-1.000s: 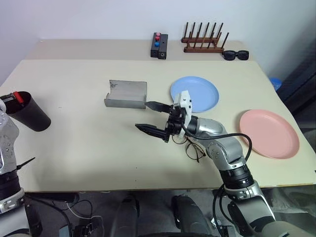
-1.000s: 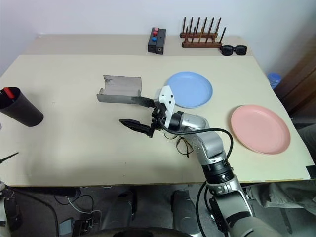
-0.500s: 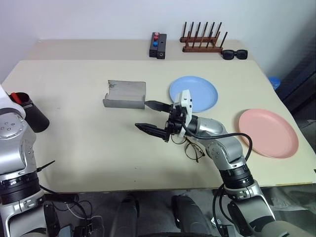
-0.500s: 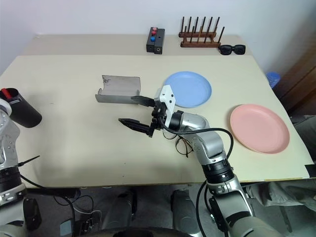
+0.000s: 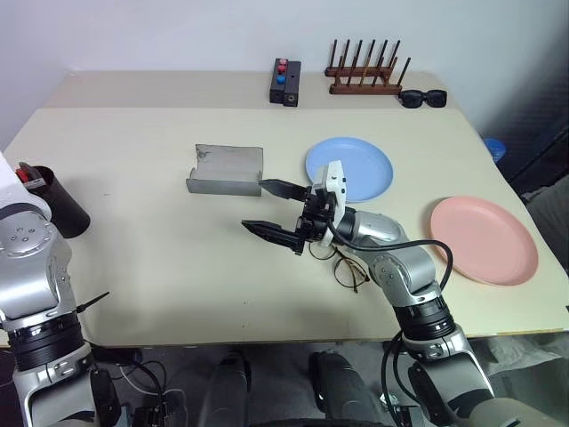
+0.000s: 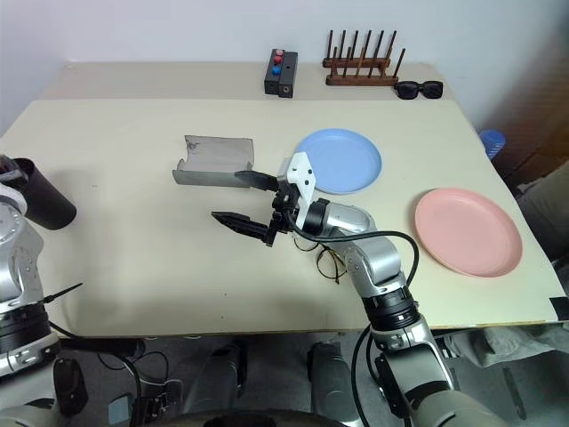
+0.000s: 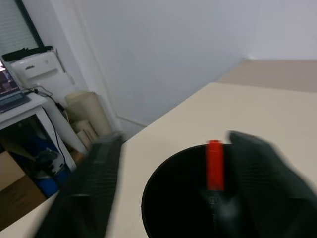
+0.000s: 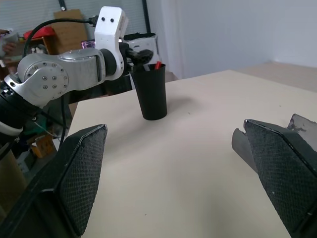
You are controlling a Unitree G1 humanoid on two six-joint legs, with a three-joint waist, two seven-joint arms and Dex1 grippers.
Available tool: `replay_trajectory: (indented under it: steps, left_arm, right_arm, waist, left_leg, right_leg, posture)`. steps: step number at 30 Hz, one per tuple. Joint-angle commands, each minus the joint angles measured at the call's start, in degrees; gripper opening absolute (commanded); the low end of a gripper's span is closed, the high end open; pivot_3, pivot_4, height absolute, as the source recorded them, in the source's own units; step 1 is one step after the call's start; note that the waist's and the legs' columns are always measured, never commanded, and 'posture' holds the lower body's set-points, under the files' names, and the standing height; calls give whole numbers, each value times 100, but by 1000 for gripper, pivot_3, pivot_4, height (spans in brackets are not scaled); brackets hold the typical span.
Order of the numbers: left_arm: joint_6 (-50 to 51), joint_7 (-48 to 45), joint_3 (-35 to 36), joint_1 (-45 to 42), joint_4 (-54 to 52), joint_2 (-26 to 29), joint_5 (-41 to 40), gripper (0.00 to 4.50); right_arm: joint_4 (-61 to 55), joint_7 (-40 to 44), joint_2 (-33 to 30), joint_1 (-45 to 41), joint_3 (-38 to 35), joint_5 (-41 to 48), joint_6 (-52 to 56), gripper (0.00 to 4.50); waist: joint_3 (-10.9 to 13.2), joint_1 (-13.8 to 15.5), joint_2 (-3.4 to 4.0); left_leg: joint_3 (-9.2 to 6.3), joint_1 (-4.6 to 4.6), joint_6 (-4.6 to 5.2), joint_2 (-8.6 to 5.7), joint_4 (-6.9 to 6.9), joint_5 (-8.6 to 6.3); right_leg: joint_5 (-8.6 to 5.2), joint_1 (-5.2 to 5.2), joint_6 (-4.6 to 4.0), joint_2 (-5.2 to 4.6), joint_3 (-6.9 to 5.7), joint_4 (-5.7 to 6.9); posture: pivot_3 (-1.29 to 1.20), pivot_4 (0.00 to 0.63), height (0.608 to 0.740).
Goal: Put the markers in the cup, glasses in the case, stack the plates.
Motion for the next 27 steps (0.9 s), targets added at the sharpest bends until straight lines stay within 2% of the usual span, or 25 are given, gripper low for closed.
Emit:
replay_trajectory:
  steps: [1,7,9,12,15,17,20,23,27]
  left_arm:
    - [-50,-9,113,-129,-210,8,132,3574]
    - [-227,-266,18,-444,-476,46,42,3574]
    - [-281,-764,-200,-692,-577,138,-162,3574]
    - [192,-1850,-838,-977,-676,455,-511,4360]
    - [867,-3022,-1561,-1129,-599,879,-886,4438]
    - [1326,-3704,-1928,-1299,-362,1038,-1187,4438]
    - [1410,-4702,-2772,-1517,26,1383,-1081,4438]
    - [1033,-5496,-3470,-1923,945,1543,-751,4438]
    - [381,-6161,-4047,-2529,2207,1435,-262,4438]
  right_arm:
    - [-242,-12,59,-88,-44,65,-104,4500]
    - [-272,-27,40,-60,-37,49,-100,4500]
    - [-238,-13,-8,-80,-49,12,-120,4500]
    - [-136,39,-125,-149,-76,-78,-194,4500]
    - [-30,120,-273,-256,-83,-197,-293,4500]
    - [-15,164,-352,-330,-100,-217,-295,4500]
    - [-79,207,-555,-390,-32,-339,-211,4500]
    - [-363,370,-841,-239,-31,-322,-152,4500]
    - [-866,675,-1375,131,-160,-43,187,4500]
  waist:
    - [0,2,0]
    - [0,11,-1]
    - [0,22,-1]
    - [0,25,-1]
    - [2,-1,3]
    - [4,-13,6]
    - [5,-42,8]
    - [7,-12,10]
    - [7,6,10]
  left_leg:
    - [0,0,0,0,0,0]
    - [0,0,0,0,1,0]
    - [-1,-1,0,0,4,0]
    - [-1,-2,-1,-1,7,0]
    - [0,-1,0,-1,6,0]
    - [0,0,0,-1,6,0]
    - [-1,-1,2,2,2,0]
    - [-1,-6,4,2,-2,0]
    - [-1,-11,4,1,-1,0]
  right_leg:
    - [0,0,0,0,0,0]
    - [0,0,1,1,0,1]
    - [0,2,0,1,0,0]
    - [0,5,0,1,0,-1]
    - [-1,4,0,1,1,1]
    - [-1,3,0,1,2,2]
    - [-3,-5,2,6,2,7]
    - [-5,-9,6,7,2,6]
    - [-7,-10,6,7,2,5]
  posture:
    - [0,150,740]
    - [0,150,740]
    - [0,150,740]
    - [0,150,740]
    - [0,150,740]
    - [0,150,740]
    - [0,150,740]
    - [0,150,740]
    - [0,150,740]
